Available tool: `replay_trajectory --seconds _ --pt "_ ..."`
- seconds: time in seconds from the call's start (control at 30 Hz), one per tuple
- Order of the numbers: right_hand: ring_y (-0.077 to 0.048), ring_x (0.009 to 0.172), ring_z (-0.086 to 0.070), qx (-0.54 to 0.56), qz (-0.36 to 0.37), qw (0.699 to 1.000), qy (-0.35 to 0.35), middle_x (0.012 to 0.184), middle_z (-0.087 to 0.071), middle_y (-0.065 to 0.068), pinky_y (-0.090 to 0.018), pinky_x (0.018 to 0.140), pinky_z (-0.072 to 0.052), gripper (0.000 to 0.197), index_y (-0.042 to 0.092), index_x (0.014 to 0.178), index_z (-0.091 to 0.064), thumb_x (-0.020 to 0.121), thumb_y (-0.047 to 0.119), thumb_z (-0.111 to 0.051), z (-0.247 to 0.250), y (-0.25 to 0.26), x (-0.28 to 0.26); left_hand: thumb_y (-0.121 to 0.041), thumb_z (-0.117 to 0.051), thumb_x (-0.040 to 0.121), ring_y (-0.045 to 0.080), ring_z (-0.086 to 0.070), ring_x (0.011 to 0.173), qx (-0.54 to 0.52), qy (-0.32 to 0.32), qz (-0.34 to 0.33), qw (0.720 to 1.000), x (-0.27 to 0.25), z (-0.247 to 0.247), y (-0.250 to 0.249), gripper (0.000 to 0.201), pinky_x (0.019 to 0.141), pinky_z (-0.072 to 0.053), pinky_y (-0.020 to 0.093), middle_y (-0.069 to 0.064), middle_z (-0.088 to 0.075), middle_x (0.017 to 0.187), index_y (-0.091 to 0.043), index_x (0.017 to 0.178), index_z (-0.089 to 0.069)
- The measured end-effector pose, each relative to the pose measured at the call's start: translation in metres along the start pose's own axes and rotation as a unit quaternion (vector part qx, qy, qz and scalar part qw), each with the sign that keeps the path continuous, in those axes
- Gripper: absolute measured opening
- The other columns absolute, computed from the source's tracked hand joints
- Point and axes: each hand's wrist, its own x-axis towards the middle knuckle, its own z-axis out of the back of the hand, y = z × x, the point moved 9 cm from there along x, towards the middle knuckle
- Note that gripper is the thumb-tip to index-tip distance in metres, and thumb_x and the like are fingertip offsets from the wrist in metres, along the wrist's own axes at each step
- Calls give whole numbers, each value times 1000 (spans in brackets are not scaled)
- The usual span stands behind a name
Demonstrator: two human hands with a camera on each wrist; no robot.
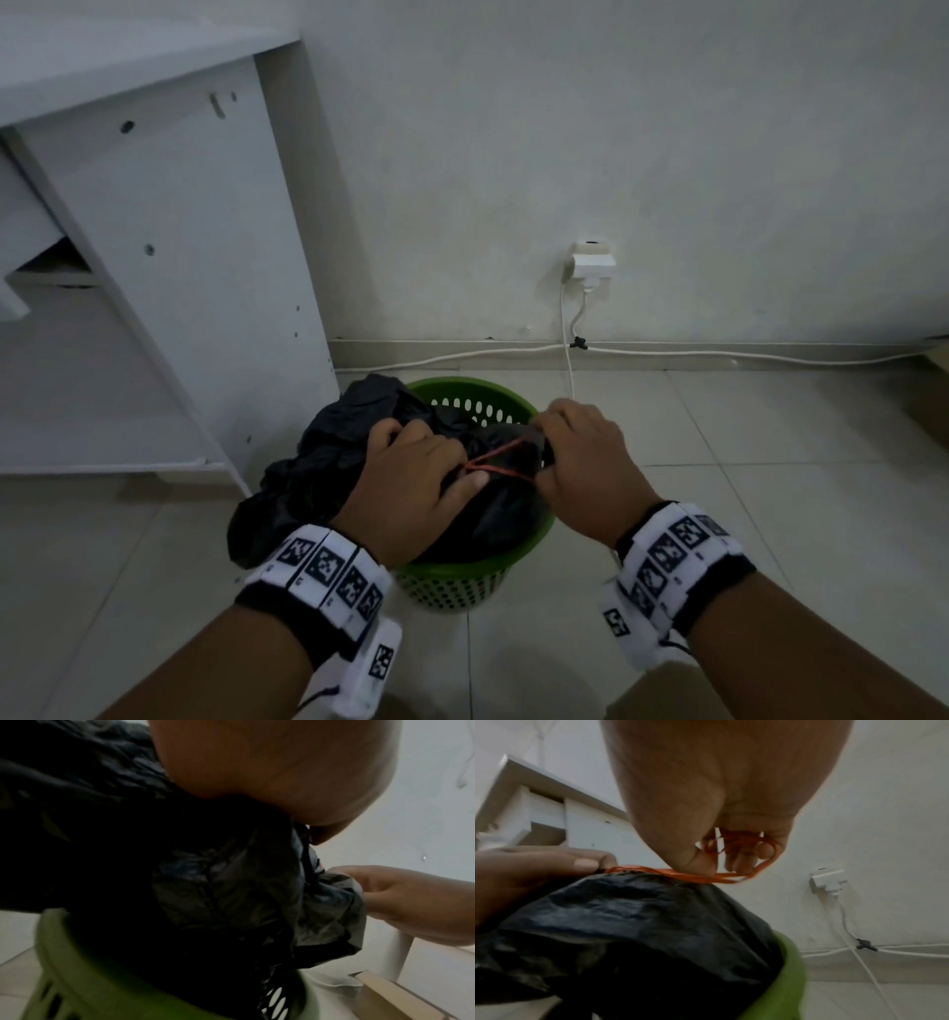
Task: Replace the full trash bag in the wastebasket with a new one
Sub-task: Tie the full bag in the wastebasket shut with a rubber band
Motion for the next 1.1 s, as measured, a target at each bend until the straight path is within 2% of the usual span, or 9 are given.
replay_trajectory --seconds 0.13,0.27,0.33,0.4,0.57,0.8,0.9,1.0,1.1 --pt "-26 129 -43 -16 22 994 -102 132 -52 -2 -42 101 -25 59 21 121 -61 66 35 -47 24 45 -2 -43 -33 98 17 -51 84 10 -17 19 1000 10 1 -4 35 87 -27 39 -14 -61 76 -31 89 -64" --pt "-16 104 -61 100 54 992 -55 112 -68 8 -34 104 -25 49 24 122 -62 83 35 -34 12 62 2 -34 -39 99 15 -48 83 -8 -35 13 999 13 2 -9 25 85 -24 37 -21 -43 72 -34 85 -59" --pt "-16 93 -64 144 50 987 -41 106 -71 6 -36 97 -38 45 23 119 -64 90 33 -31 8 61 2 -29 -42 98 16 -49 83 -13 -49 7 999 13 5 -10 22 85 -24 37 -22 -41 73 -34 85 -59" --pt "-17 89 -64 181 53 981 -36 100 -72 2 -35 84 -49 30 18 111 -67 97 25 -41 6 59 1 -31 -37 99 17 -51 84 -9 -47 7 999 12 6 -8 27 87 -24 38 -20 -43 73 -32 84 -60" --pt "-15 77 -64 82 91 992 -7 88 -71 6 -28 64 -46 25 26 97 -69 98 39 -48 11 50 -3 -35 -37 97 18 -54 91 53 -33 -41 997 4 3 -13 28 102 -25 48 -16 -57 78 -31 82 -60" --pt "-18 69 -61 91 124 988 14 80 -69 2 -32 61 -47 23 22 92 -69 97 35 -52 15 33 -3 -45 -48 93 28 -54 108 111 6 -78 991 14 -1 -13 25 101 -31 55 -10 -66 122 -33 89 -69" --pt "-17 70 -63 111 107 988 -3 82 -72 4 -34 62 -51 23 24 94 -71 96 36 -52 16 28 5 -47 -45 93 30 -49 120 121 41 -23 991 17 -3 -11 27 105 -26 56 -7 -63 131 -35 90 -69" --pt "-15 70 -64 120 90 988 -27 81 -72 6 -35 63 -52 19 25 94 -71 97 33 -53 16 23 9 -52 -43 92 31 -42 135 118 28 19 992 11 11 -6 36 110 -20 63 0 -49 150 -37 116 -65" --pt "-13 75 -64 138 51 988 -37 83 -72 7 -33 67 -53 17 25 94 -71 98 31 -55 17 6 11 -50 -42 94 33 -39 138 119 -28 51 991 -6 40 11 51 112 -22 62 8 -40 156 -25 137 -54"
